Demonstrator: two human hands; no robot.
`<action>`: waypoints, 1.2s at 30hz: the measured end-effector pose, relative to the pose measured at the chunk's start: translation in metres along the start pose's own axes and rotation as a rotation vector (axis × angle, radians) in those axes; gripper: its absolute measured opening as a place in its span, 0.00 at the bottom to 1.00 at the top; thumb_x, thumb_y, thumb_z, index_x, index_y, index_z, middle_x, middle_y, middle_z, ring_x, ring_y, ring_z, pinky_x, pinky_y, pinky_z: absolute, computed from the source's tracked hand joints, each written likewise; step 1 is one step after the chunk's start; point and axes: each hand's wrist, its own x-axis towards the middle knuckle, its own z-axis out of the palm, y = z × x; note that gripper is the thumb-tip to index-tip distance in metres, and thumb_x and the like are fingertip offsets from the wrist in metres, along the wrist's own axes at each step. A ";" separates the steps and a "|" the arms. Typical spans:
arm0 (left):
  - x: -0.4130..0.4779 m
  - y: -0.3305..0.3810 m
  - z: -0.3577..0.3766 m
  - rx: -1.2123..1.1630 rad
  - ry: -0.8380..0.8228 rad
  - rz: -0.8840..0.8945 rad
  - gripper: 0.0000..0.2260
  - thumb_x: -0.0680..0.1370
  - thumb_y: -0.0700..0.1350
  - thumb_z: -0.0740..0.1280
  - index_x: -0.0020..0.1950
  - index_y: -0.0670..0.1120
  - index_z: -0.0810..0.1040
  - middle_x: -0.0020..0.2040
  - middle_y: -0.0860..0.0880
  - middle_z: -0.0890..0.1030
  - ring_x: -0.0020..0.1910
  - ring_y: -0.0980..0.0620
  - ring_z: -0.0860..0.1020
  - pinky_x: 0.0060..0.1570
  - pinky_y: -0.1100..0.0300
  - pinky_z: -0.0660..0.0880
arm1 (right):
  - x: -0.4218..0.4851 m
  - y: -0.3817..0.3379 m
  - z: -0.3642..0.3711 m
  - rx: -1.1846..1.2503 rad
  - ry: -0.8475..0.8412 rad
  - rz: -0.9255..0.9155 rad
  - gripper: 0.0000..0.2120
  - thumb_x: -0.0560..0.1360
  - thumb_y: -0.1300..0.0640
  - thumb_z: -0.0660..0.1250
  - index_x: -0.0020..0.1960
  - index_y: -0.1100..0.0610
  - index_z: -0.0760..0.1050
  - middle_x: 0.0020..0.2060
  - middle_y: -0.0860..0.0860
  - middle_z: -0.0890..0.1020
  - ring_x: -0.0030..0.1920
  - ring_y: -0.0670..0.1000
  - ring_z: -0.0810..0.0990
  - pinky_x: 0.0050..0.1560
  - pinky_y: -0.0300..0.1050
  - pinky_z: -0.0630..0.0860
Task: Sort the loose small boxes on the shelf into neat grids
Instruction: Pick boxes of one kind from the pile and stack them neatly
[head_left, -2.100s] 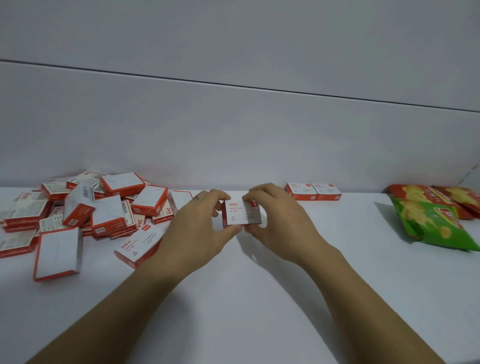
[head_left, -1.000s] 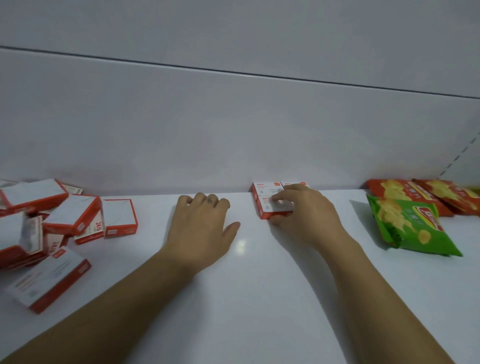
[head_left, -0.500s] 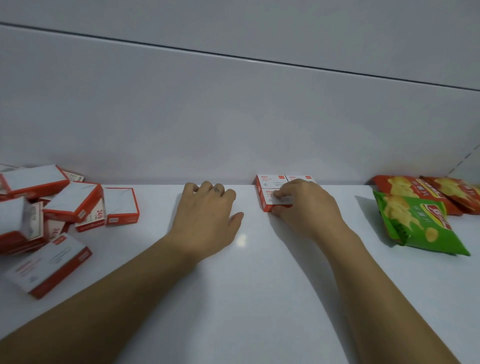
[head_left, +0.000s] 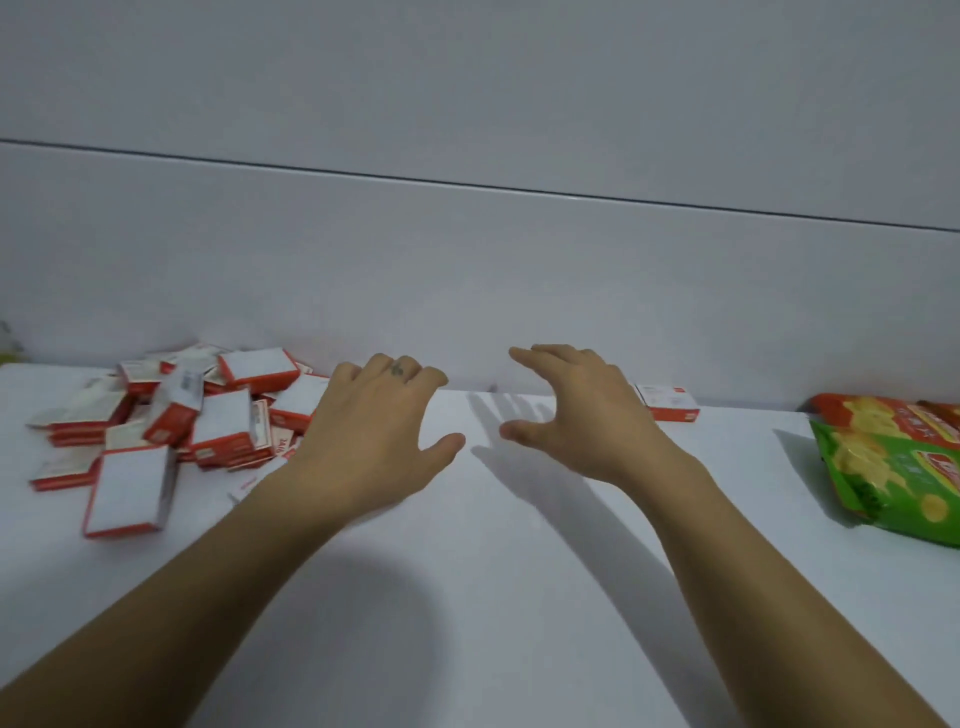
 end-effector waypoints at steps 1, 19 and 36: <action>-0.008 -0.010 -0.004 0.009 -0.009 -0.032 0.26 0.75 0.64 0.58 0.69 0.54 0.66 0.67 0.52 0.71 0.65 0.50 0.68 0.63 0.52 0.62 | 0.004 -0.012 0.002 0.008 -0.015 -0.036 0.36 0.72 0.41 0.69 0.75 0.45 0.58 0.74 0.46 0.63 0.72 0.50 0.61 0.70 0.47 0.58; -0.118 -0.103 -0.043 0.113 -0.143 -0.386 0.30 0.74 0.69 0.54 0.73 0.58 0.57 0.75 0.54 0.60 0.74 0.49 0.56 0.72 0.46 0.52 | 0.029 -0.156 0.061 -0.072 -0.236 -0.390 0.29 0.70 0.41 0.70 0.68 0.45 0.69 0.61 0.48 0.75 0.60 0.51 0.73 0.55 0.48 0.74; -0.120 -0.093 -0.030 0.080 -0.087 -0.294 0.26 0.76 0.66 0.55 0.71 0.57 0.61 0.72 0.55 0.65 0.71 0.52 0.60 0.70 0.47 0.53 | 0.030 -0.156 0.080 0.122 -0.376 -0.340 0.22 0.73 0.57 0.69 0.66 0.50 0.72 0.59 0.49 0.79 0.56 0.53 0.77 0.53 0.49 0.76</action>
